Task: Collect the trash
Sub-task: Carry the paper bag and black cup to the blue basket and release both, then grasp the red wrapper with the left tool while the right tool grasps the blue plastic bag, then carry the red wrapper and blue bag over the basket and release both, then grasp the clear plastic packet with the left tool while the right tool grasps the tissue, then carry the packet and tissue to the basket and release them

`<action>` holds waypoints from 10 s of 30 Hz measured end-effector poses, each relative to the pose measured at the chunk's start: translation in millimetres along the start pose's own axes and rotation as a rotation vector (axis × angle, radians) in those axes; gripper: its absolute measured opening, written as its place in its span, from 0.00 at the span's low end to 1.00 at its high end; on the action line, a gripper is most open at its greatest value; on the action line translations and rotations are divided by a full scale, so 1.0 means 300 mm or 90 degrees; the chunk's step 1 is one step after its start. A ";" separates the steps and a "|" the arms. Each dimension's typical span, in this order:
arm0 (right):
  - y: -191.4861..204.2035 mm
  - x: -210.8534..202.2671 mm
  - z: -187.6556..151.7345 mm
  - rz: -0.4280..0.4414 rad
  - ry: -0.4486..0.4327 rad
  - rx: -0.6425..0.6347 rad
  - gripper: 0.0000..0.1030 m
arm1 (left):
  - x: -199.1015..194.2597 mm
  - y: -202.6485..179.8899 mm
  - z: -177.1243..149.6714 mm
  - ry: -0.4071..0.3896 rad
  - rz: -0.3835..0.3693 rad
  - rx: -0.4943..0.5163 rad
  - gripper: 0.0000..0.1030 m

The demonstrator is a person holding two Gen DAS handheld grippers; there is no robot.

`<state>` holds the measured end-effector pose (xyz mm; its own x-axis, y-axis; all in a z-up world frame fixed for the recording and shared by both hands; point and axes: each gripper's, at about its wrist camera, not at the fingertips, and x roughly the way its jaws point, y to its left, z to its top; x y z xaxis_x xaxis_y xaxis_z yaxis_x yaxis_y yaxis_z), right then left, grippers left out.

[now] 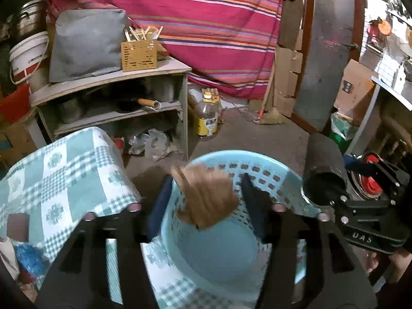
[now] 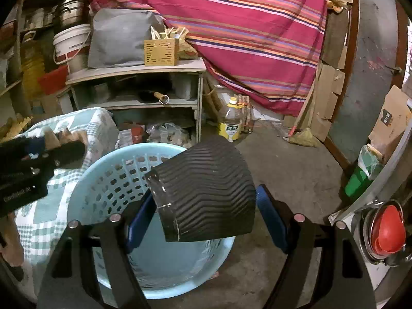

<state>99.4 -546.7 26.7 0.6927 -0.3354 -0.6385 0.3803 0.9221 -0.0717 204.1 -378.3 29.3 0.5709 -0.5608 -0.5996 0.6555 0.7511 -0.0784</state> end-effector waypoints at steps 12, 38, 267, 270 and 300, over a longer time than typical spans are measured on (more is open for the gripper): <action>0.091 0.043 -0.011 0.015 0.019 -0.001 0.74 | -0.173 0.152 -0.025 -0.045 0.089 -0.034 0.87; 0.591 -0.162 -0.078 0.121 -0.007 -0.035 0.91 | -0.729 0.861 -0.446 -0.013 0.360 -0.159 0.93; 1.427 -0.118 -0.081 0.288 0.037 -0.230 0.14 | -0.783 1.201 -0.517 -0.033 0.311 -0.248 0.00; 1.388 -0.131 -0.061 0.302 0.032 -0.223 0.07 | -0.777 1.180 -0.509 -0.036 0.306 -0.238 0.00; 0.267 -0.205 0.055 0.123 -0.030 -0.009 0.07 | -0.413 0.309 -0.132 -0.049 0.111 -0.017 0.00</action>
<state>97.4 -455.5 72.9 0.7804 -0.1599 -0.6044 0.2288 0.9727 0.0381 174.7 -225.5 64.8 0.7112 -0.4456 -0.5437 0.5306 0.8476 -0.0006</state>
